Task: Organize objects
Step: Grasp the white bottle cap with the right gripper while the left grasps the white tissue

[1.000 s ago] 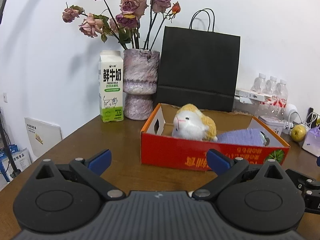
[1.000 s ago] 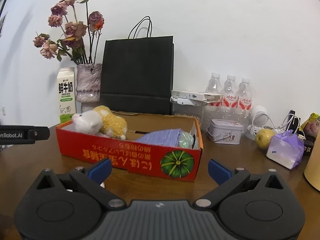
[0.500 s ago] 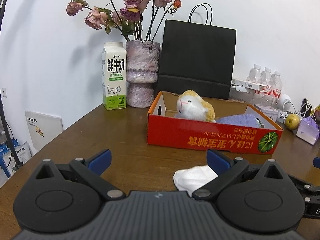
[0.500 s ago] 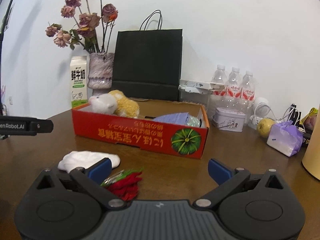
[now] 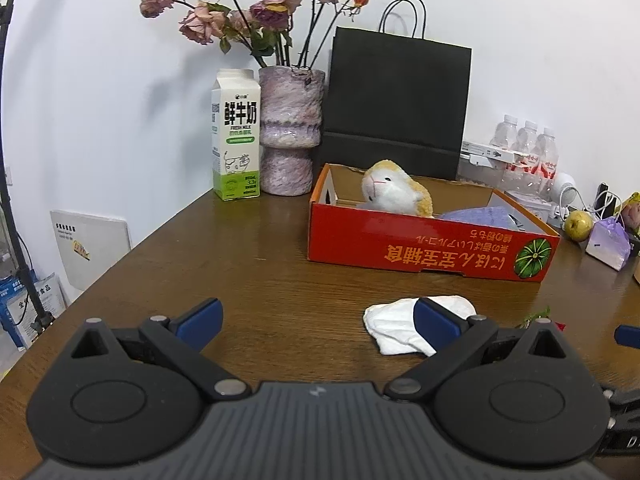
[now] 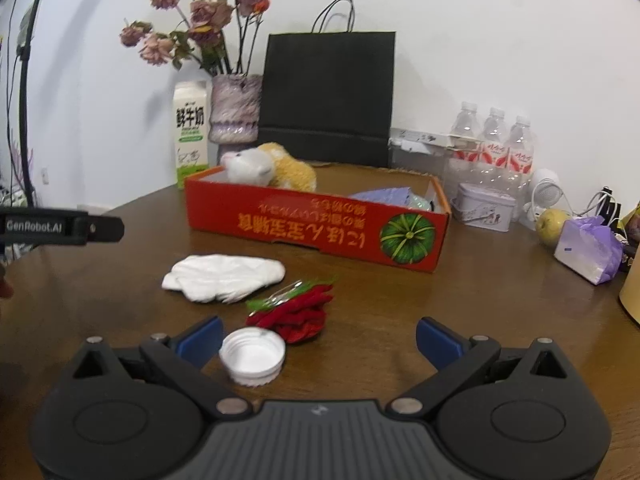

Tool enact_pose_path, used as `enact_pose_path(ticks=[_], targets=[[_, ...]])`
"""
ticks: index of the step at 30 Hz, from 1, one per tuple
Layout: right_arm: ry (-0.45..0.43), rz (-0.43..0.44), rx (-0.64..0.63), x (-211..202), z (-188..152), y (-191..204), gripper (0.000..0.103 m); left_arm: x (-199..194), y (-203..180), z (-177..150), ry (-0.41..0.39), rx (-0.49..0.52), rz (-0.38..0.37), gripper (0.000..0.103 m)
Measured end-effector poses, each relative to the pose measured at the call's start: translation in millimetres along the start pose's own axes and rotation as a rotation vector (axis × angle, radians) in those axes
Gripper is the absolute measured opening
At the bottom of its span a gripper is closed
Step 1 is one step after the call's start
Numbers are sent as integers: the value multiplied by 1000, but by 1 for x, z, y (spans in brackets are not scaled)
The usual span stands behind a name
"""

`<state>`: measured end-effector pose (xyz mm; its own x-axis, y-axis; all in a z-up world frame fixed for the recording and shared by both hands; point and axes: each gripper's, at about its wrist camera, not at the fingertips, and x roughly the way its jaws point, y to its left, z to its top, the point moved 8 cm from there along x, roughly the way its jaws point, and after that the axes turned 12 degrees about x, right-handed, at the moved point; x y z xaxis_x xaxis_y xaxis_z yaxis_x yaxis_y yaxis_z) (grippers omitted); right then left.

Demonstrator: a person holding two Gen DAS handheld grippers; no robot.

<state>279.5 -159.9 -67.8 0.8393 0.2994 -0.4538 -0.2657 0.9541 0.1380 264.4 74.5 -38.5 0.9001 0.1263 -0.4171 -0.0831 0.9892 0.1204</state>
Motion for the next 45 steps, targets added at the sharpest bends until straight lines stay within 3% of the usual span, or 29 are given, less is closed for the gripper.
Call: enact_pose_path(ticks=[3,10,13,16,32,39,45], targets=[[40,2,-21,4,-4,7,101,-2,4,0,-1,-13,1,103],[156,32,-26,22,-17,23,85,-4,5,1,0,-16,-8,103],[200,60,1,28,-21,29,69,-5,3,1,2,-11,-9,103],[185,82,-7,24,-20,34,39,-4,3,0,8,-10,-9,103],[73,111,-50,-12,-17,33,39,4,13,-26,116,5,-54,103],[52,89,-23,-19,-16,11,39,16,-10,-26,143,57,-125,103],[30,19,24,-12,-7,-24,39,36,-45,-14,152,141,-189,103]])
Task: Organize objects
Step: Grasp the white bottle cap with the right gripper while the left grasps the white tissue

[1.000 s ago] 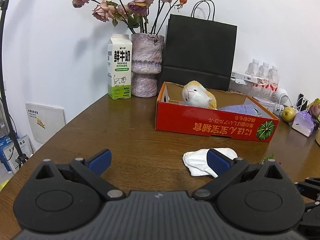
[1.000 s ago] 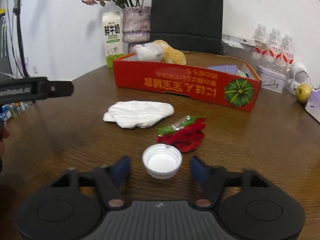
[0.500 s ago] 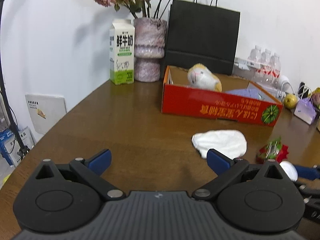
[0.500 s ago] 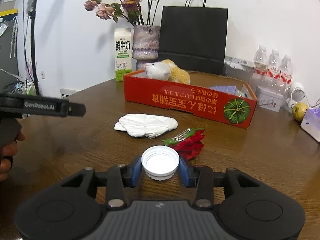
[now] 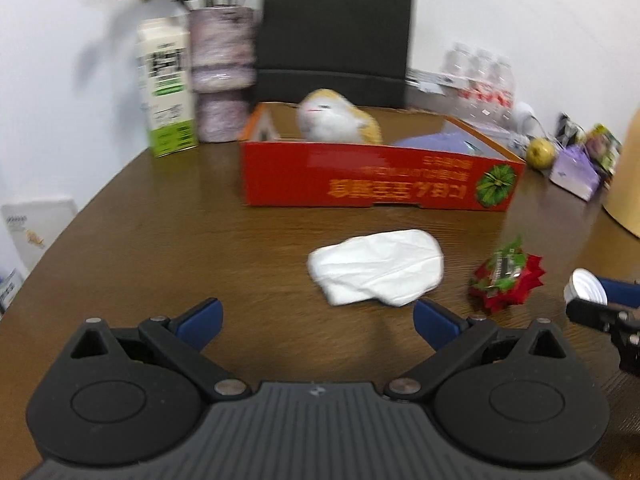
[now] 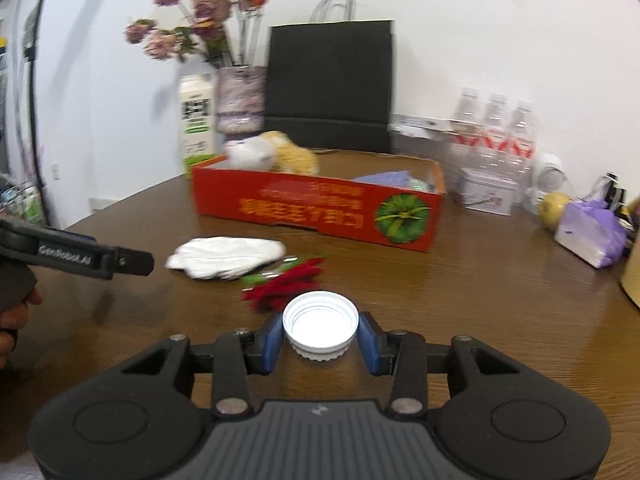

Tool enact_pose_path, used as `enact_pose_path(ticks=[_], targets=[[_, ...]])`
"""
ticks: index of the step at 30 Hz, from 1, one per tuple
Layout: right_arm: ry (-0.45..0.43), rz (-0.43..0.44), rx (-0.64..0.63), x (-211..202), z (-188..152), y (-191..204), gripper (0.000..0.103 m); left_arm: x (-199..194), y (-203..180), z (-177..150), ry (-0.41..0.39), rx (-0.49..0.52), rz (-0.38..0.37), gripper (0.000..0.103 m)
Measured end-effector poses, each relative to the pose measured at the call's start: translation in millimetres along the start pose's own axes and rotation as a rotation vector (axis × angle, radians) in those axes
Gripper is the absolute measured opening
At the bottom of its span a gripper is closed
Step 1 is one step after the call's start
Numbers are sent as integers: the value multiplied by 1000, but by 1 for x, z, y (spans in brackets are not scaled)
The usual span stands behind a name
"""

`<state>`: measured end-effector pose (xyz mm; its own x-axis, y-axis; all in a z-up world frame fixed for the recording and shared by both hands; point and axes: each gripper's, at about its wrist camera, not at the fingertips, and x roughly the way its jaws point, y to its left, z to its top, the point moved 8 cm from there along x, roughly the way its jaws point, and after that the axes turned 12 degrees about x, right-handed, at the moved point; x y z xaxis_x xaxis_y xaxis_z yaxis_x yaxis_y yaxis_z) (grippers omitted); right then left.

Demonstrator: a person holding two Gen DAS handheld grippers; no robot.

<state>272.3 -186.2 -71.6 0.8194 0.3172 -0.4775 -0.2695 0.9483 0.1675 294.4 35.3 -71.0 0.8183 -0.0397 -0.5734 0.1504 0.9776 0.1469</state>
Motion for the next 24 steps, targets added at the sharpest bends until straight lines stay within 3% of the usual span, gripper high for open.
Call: enact_pose_path(ticks=[8,10,17,20,22,24], targets=[[-15,-55,55,5,8,-36,39,55,-33,32,32,107,-66,103],[-12,-48,60,5,8,-37,39,77,-37,33,90,128,-110,103],[15,-26,84,9,7,-40,39,88,-27,34,85,95,-109,102],[22,-24,98,9,6,-40,39,84,-24,32,73,83,-89,90],[22,-23,101,9,6,-40,39,79,-21,33,62,71,-73,63],[21,-21,103,9,6,-40,39,76,-18,34,55,53,-68,47]])
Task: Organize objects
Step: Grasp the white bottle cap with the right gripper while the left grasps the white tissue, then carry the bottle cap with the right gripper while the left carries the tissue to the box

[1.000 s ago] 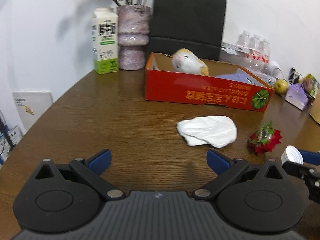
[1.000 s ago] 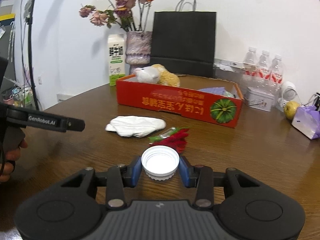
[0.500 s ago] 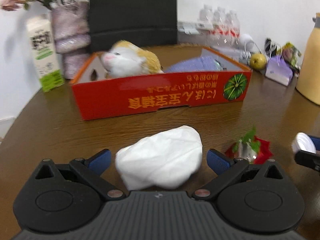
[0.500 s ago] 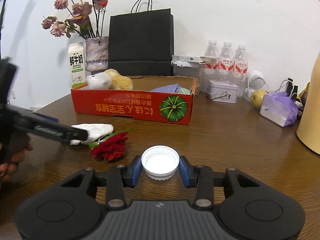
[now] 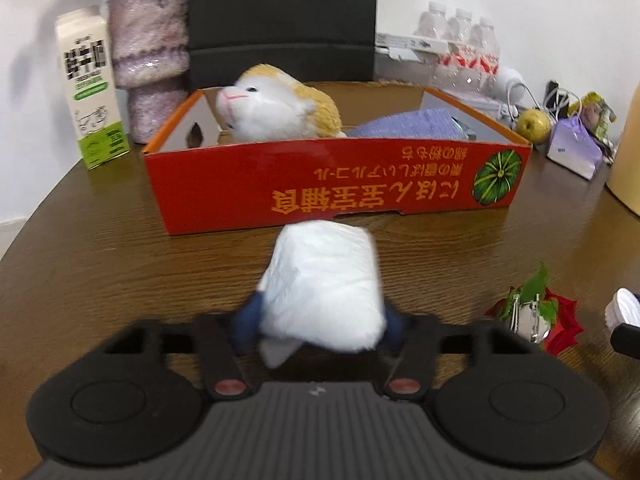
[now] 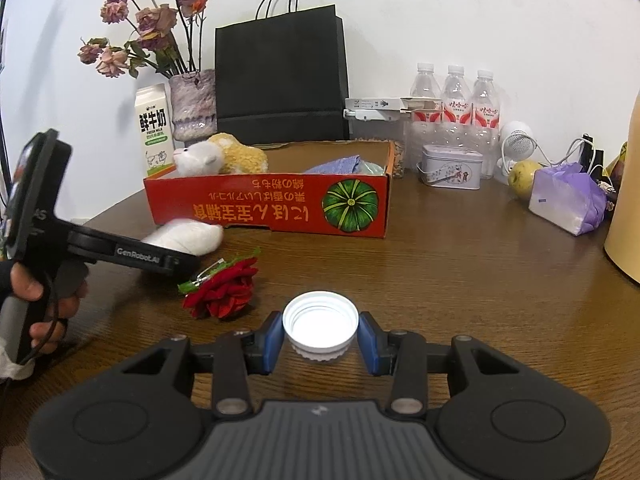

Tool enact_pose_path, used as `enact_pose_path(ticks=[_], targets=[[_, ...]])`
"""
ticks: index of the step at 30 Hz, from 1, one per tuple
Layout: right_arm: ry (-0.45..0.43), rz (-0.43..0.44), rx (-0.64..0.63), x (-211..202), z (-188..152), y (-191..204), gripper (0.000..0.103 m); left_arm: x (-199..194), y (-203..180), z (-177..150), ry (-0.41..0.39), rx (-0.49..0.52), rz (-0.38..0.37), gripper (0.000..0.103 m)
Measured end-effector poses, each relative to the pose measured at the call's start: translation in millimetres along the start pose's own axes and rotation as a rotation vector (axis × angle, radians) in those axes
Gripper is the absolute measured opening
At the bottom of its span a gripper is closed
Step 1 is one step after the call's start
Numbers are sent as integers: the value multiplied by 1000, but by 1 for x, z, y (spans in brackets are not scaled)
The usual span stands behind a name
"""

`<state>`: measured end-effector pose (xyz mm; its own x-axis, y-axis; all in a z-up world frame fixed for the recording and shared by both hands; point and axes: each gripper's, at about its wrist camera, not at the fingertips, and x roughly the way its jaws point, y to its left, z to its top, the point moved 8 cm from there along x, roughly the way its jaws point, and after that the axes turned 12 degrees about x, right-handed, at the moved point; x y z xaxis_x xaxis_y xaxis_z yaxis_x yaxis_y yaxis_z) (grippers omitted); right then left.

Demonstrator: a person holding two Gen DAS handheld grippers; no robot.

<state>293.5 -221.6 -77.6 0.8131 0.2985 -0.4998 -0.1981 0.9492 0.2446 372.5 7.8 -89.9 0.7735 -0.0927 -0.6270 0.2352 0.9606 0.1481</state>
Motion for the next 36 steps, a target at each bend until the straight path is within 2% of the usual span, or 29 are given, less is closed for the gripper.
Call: enact_pose_path(ticks=[1,4,13,19,28,36], targets=[[0,1,2,0,0,0,39,-3,1,-1,-4,-13,-3,37],[-2,3,8,0,1,-1,39,-15,4,-7,-9,-53,1,29],[-32,9,-2,-4,3,0,39,-83,4,-21,-159,-82,60,29],[-70,7,-21,-9,5,4,39,-111,-1,-30,-217,-92,95,29],[-123,-3,-60,-16,7,11,39,-124,-15,-30,-260,-77,132,30],[-161,18,-67,-18,23,24,39,-125,-18,-8,-286,-68,159,30]])
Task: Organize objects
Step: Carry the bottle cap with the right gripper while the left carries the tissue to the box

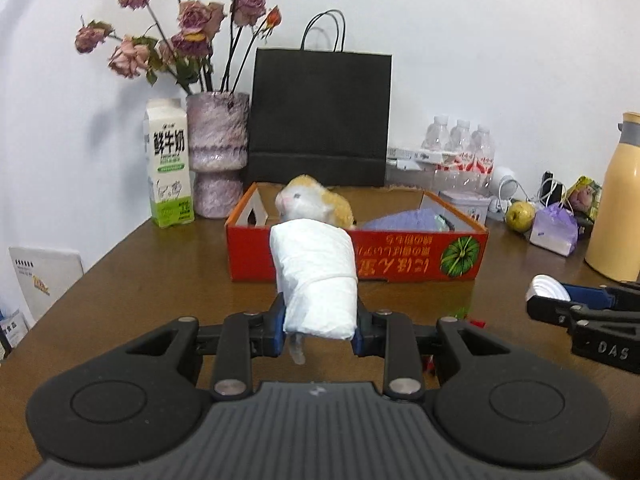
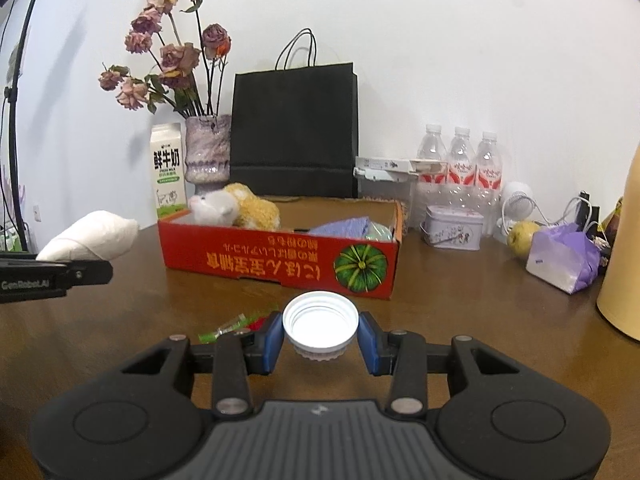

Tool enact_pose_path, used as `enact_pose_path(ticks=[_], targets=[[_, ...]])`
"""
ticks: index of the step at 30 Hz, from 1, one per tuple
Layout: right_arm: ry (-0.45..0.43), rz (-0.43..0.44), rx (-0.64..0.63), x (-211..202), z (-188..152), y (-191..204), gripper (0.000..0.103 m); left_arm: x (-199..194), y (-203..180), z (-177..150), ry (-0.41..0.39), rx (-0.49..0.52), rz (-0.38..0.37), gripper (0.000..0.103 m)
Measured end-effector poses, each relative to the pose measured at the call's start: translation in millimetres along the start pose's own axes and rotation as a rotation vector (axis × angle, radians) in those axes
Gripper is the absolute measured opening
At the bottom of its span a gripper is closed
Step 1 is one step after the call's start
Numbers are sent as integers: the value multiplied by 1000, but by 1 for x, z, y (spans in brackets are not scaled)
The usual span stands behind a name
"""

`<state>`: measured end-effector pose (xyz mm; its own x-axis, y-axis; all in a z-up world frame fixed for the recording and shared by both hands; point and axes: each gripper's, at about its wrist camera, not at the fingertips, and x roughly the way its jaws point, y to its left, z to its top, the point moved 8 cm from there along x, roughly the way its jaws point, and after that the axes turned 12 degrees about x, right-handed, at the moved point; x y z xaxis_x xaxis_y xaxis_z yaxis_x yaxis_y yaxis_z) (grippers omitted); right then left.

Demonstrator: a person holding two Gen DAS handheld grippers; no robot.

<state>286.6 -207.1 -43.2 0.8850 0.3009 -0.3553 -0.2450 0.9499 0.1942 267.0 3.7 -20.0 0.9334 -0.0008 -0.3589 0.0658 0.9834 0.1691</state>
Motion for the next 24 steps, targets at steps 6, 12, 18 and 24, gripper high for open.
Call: enact_pose_path(ticks=[6,12,18,24], targets=[[-39,15,-26,11,26,14,39,16,-15,28,-24,19,-12,30],[-74,24,-20,25,52,20,39,32,-18,52,-56,10,9,30],[-97,26,9,47,71,23,39,49,-18,69,-83,-13,36,30],[-113,28,32,72,82,24,39,68,-18,82,-102,-29,53,30]])
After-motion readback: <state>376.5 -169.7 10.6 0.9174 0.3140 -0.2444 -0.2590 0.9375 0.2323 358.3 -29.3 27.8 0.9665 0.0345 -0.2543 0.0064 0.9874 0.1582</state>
